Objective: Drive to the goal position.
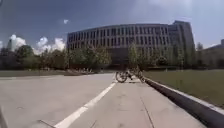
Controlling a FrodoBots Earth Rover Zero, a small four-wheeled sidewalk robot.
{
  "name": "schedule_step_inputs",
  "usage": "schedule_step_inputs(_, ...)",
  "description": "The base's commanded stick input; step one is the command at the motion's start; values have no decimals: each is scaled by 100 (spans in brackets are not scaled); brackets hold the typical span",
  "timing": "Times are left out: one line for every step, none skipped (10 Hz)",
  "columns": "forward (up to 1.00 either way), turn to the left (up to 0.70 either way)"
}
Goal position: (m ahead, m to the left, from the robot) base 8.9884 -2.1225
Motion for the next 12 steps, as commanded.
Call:
schedule_step_inputs(100,0)
schedule_step_inputs(100,0)
schedule_step_inputs(100,0)
schedule_step_inputs(100,0)
schedule_step_inputs(100,0)
schedule_step_inputs(100,0)
schedule_step_inputs(100,0)
schedule_step_inputs(100,0)
schedule_step_inputs(100,0)
schedule_step_inputs(100,0)
schedule_step_inputs(100,27)
schedule_step_inputs(100,27)
